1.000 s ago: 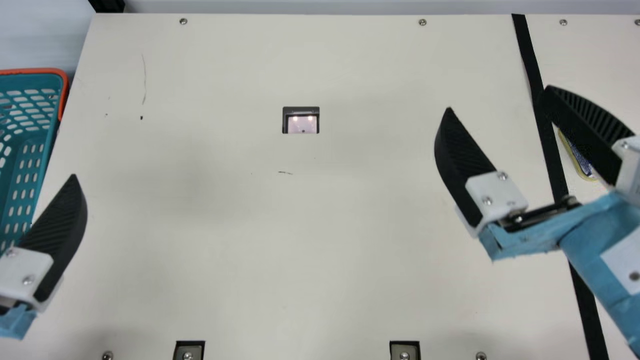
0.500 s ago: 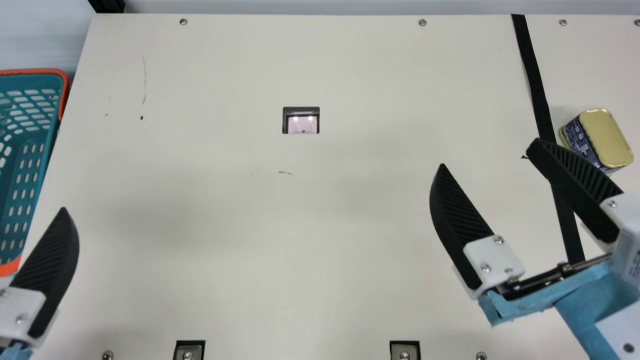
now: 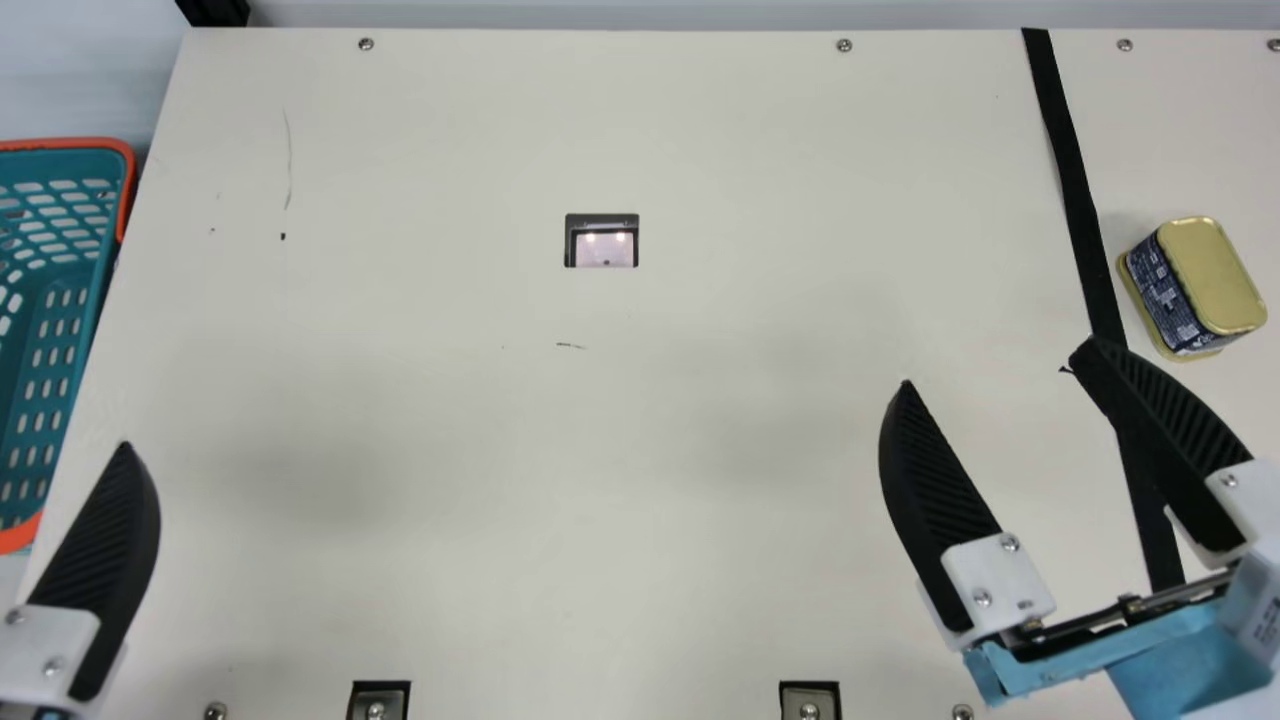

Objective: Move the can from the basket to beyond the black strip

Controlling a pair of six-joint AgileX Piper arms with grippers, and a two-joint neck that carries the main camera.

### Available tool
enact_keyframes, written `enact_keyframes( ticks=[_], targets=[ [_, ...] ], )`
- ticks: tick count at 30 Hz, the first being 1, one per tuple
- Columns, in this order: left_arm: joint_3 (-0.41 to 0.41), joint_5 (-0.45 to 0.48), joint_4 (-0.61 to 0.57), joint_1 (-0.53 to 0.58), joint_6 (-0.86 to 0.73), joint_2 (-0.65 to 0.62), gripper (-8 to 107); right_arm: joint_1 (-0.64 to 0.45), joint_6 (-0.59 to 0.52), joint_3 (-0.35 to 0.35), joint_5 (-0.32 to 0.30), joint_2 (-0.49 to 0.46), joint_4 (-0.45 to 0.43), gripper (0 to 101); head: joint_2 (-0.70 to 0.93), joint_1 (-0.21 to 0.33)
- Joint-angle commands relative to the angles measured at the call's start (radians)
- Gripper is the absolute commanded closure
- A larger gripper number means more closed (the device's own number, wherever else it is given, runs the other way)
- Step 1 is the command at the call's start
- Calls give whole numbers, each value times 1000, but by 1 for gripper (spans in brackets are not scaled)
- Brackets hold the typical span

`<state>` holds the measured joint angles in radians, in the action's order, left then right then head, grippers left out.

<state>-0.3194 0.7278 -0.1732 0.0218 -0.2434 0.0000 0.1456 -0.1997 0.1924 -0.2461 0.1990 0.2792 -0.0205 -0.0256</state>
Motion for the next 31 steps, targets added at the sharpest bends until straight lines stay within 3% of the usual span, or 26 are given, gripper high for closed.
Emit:
enact_keyframes(
  ticks=[1, 10, 31],
  targets=[
    [0, 0, 0, 0, 0, 0, 9, -7, 27, -10, 6, -27, -22, 0, -1, 10],
    [0, 0, 0, 0, 0, 0, 9, -72, 117, -68, 10, -111, -113, 0, -1, 10],
    [0, 0, 0, 0, 0, 0, 9, -74, 119, -69, 7, -112, -118, 0, -1, 10]
  ],
)
